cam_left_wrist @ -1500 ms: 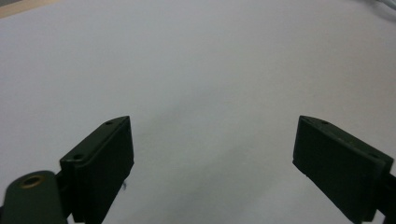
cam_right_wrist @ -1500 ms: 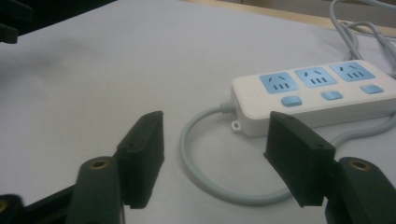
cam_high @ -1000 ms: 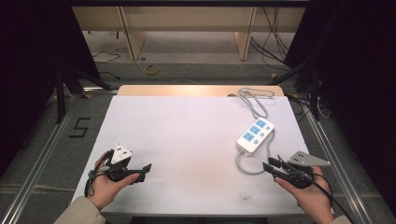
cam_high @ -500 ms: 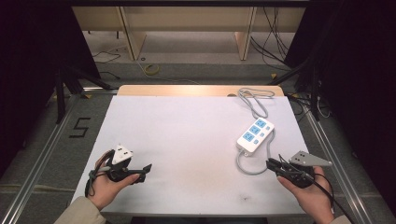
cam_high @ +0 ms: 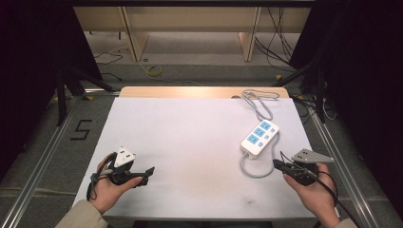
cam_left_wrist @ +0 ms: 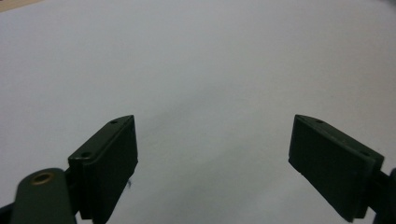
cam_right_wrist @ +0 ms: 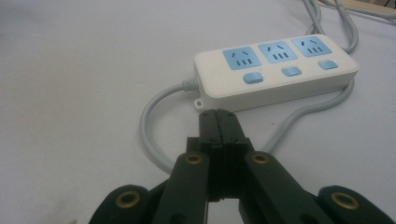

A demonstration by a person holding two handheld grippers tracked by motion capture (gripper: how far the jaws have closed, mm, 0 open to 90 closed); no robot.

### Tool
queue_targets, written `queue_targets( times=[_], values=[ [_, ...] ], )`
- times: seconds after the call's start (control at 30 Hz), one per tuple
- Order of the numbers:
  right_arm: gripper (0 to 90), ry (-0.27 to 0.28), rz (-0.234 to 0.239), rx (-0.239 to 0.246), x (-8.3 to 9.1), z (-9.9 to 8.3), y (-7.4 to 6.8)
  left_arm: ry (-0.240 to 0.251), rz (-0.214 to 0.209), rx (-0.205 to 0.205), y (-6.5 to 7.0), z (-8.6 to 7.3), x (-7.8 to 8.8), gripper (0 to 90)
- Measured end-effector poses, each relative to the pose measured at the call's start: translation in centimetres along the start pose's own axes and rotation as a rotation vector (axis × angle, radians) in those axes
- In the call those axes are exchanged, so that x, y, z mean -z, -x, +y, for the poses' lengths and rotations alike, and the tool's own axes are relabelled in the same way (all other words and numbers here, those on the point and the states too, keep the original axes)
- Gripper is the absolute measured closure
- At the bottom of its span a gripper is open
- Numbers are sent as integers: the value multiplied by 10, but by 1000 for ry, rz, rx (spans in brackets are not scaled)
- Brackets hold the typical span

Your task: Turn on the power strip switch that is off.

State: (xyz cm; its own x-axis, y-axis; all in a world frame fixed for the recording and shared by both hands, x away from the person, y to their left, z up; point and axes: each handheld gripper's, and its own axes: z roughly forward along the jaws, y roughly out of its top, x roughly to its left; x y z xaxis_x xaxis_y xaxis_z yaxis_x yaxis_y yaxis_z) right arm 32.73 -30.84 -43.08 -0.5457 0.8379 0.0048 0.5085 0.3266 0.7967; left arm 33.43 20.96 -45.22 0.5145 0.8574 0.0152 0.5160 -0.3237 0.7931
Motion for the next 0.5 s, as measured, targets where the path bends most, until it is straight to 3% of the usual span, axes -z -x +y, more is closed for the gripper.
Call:
queue_targets(
  times=[0.5],
  values=[
    [900,-26,-13,-15,-6,12,4,0,-1,-4,1,1,0,153]
  ],
)
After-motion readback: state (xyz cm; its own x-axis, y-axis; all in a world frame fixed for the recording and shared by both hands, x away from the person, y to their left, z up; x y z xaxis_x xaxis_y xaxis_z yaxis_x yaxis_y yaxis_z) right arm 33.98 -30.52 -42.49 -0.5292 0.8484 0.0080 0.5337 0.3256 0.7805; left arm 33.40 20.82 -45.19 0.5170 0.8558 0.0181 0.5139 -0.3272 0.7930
